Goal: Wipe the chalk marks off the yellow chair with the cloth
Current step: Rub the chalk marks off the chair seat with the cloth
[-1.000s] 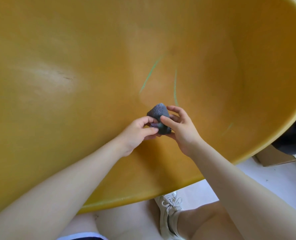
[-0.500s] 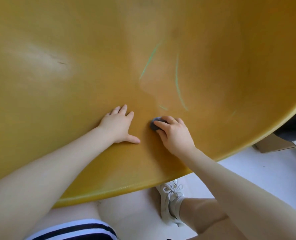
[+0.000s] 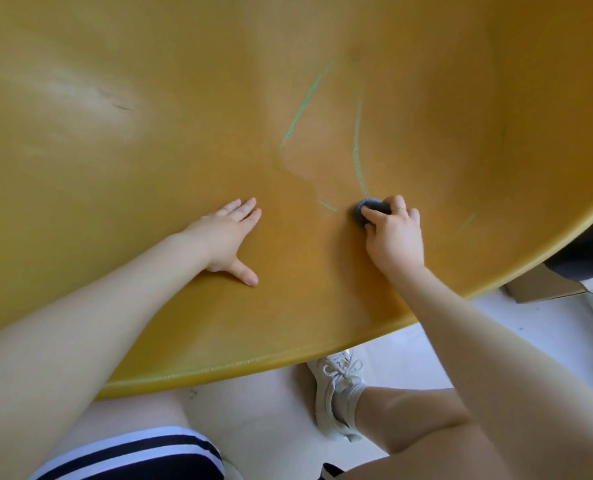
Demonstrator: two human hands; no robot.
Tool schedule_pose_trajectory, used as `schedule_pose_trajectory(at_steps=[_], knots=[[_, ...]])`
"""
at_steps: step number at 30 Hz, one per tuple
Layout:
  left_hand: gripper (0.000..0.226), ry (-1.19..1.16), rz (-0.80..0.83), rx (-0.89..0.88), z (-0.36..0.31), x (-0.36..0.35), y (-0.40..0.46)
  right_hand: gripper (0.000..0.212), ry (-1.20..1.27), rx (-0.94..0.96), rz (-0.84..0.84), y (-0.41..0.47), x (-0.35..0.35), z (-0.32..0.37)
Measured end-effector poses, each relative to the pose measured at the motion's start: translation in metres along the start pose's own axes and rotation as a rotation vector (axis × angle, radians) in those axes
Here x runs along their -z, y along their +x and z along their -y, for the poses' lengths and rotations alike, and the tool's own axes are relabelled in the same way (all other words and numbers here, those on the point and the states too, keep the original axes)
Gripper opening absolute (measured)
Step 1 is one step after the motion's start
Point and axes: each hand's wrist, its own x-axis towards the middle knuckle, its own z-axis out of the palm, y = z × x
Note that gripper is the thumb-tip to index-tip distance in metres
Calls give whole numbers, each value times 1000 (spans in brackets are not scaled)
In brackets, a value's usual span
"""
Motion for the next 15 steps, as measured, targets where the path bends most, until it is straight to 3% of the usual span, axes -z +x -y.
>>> schedule_pose_trajectory(at_steps=[3,7,11,15], knots=[[121,-7,-5,6,-1,1,-3,28,182,-14,34,-32,-6,46],[125,78,-59,77,-3,-1,-9,29,296,251,144,-92,-7,96],[128,112,-84,190,-3,-2,-16,30,236,333,147,-93,-1,64],[126,50,-76,186,-1,-6,-17,40,-50,159,87,-67,10,9]])
